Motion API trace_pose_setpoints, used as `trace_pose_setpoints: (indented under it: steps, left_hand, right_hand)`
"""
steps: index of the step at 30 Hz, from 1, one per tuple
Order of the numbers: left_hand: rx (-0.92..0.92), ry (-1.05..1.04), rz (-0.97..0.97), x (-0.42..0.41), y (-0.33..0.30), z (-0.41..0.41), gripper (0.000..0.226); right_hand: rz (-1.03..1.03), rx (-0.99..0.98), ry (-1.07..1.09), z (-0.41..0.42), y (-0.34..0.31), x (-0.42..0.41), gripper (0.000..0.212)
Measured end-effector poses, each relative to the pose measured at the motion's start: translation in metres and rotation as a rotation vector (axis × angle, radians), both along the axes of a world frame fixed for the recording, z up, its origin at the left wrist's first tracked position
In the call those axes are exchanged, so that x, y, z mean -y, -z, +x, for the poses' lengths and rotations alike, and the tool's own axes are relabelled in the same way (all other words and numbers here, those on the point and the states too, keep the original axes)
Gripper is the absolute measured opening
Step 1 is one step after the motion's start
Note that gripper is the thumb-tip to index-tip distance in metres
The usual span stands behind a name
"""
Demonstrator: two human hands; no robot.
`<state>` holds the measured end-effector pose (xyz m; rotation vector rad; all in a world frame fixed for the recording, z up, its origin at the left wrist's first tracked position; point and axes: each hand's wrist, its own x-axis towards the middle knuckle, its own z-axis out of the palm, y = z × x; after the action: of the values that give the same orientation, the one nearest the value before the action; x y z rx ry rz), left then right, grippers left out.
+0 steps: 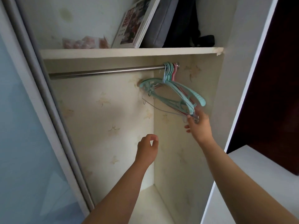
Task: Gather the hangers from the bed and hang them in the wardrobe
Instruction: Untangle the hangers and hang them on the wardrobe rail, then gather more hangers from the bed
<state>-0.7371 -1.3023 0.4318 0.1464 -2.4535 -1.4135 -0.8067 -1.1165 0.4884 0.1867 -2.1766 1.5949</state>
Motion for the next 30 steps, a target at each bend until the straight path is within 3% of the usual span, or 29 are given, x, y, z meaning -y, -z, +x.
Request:
trace_pose_setpoints:
  steps: [4,10,13,22,30]
  left_hand:
    - [0.023,0.068,-0.02,-0.032,0.016,0.009,0.02]
    - [0.158,0.277,-0.006,-0.131,0.056,0.044,0.016]
    - [0.245,0.417,-0.031,-0.2,0.087,0.078,0.01]
    - [0.486,0.837,-0.108,-0.454,0.18,0.258,0.015]
    - [0.59,1.253,-0.193,-0.655,0.209,0.396,0.007]
  right_hand:
    - [-0.003,0.103,-0.005,0.035,0.031,-0.037,0.045]
    - [0.131,0.454,-0.074,0.132,0.097,-0.123,0.017]
    - [0.166,0.609,-0.049,0.192,0.138,-0.184,0.014]
    - [-0.133,0.957,0.314,0.442,0.241,-0.406,0.017]
    - [-0.407,0.967,0.717,0.62,0.255,-0.544,0.015]
